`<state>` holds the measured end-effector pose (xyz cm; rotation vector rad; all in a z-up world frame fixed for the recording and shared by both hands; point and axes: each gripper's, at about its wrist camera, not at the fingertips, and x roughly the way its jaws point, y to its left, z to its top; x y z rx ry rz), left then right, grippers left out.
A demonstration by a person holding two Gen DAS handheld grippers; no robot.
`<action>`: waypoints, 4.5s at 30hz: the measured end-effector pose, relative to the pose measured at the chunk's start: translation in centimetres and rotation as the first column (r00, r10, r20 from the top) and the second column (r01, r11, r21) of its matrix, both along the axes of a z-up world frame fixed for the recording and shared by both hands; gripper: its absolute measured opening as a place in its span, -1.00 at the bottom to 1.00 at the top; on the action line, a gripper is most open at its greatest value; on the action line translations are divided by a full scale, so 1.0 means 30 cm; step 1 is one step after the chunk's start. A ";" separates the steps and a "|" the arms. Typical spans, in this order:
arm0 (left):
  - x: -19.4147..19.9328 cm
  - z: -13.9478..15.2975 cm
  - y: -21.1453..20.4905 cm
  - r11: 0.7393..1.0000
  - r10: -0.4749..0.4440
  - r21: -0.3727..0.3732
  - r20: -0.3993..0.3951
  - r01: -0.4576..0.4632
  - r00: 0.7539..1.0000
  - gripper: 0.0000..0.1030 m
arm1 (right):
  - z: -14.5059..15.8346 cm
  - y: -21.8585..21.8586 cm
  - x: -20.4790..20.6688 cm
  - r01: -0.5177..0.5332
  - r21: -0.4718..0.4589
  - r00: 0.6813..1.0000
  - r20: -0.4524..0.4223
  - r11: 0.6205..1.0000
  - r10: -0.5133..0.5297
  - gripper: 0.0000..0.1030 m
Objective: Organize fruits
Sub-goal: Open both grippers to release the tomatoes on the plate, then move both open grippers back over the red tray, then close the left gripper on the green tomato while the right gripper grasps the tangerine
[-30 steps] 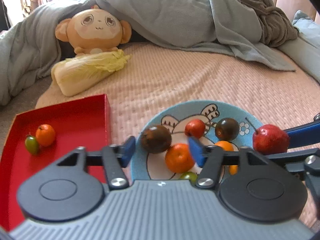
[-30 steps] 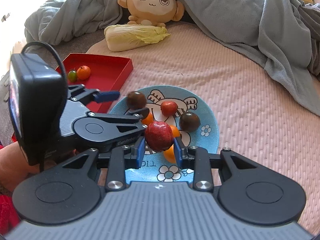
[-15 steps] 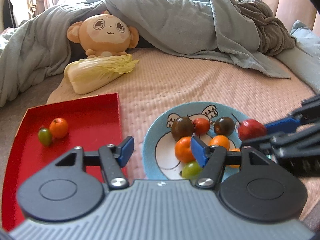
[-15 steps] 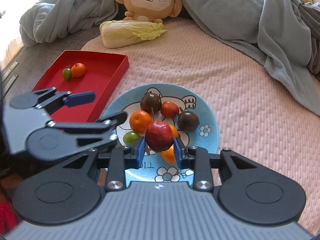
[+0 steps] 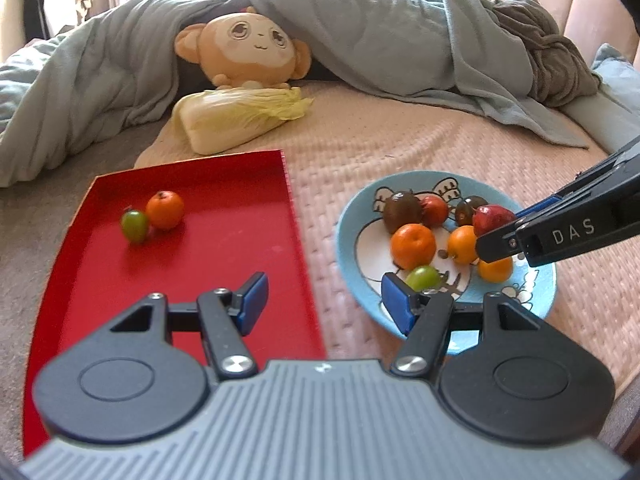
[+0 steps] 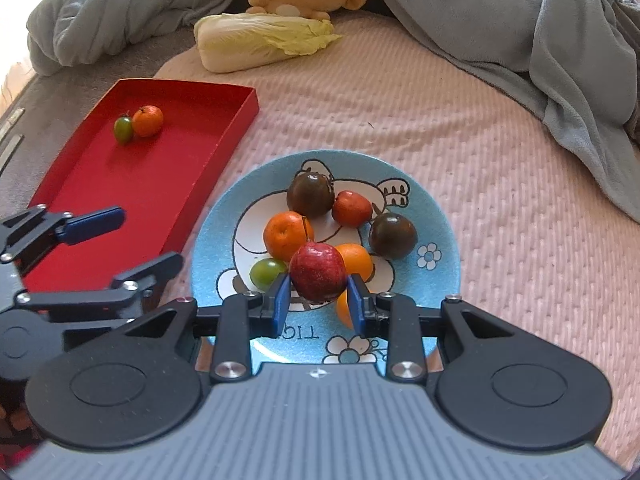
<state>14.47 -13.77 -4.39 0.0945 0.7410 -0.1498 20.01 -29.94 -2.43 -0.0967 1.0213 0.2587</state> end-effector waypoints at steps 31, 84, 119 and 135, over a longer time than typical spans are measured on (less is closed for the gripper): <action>-0.010 0.026 0.057 1.000 0.024 -0.001 0.011 -0.024 1.000 0.26 | 0.036 0.033 0.024 0.032 -0.017 0.997 0.065 0.999 -0.031 0.42; 0.026 -0.006 0.325 0.983 0.180 -0.029 -0.020 -0.180 0.984 0.26 | 0.083 0.422 0.068 -0.261 0.080 0.952 0.188 0.962 0.242 0.42; 0.174 -0.069 0.481 0.971 0.240 0.004 -0.024 -0.240 0.970 0.26 | 0.070 0.611 0.169 -0.248 0.080 0.944 0.246 0.965 0.222 0.35; 0.351 -0.133 0.504 0.976 0.218 0.032 -0.023 -0.217 0.976 0.25 | 0.089 0.526 0.178 -0.191 0.108 0.958 0.239 0.976 0.161 0.35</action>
